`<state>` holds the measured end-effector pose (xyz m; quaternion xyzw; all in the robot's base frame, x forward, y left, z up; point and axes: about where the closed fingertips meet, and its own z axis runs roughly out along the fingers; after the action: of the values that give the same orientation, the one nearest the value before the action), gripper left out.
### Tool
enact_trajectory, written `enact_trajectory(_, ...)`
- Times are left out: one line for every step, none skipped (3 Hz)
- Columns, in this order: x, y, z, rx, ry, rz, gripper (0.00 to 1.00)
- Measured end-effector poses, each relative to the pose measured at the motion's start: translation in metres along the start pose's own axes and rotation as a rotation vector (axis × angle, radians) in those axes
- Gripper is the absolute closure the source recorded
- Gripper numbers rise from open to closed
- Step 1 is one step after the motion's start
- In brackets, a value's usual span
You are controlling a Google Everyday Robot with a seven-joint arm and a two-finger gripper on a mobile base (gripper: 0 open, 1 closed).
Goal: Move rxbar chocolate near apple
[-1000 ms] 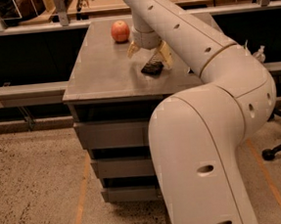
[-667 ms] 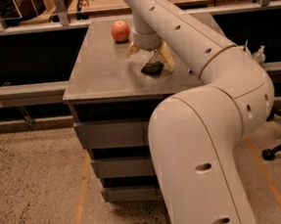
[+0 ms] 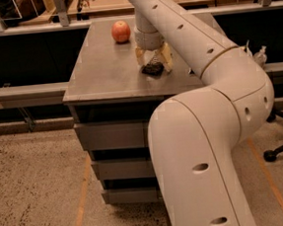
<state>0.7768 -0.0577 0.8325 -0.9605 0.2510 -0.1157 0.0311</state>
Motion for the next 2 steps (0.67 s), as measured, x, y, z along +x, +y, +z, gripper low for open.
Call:
enact_trajectory(0.0015,-0.0008,-0.0075,0.000,0.000,0.000,0.84)
enact_trajectory(0.0017,-0.0009,-0.0087,0.000,0.000,0.000,1.00)
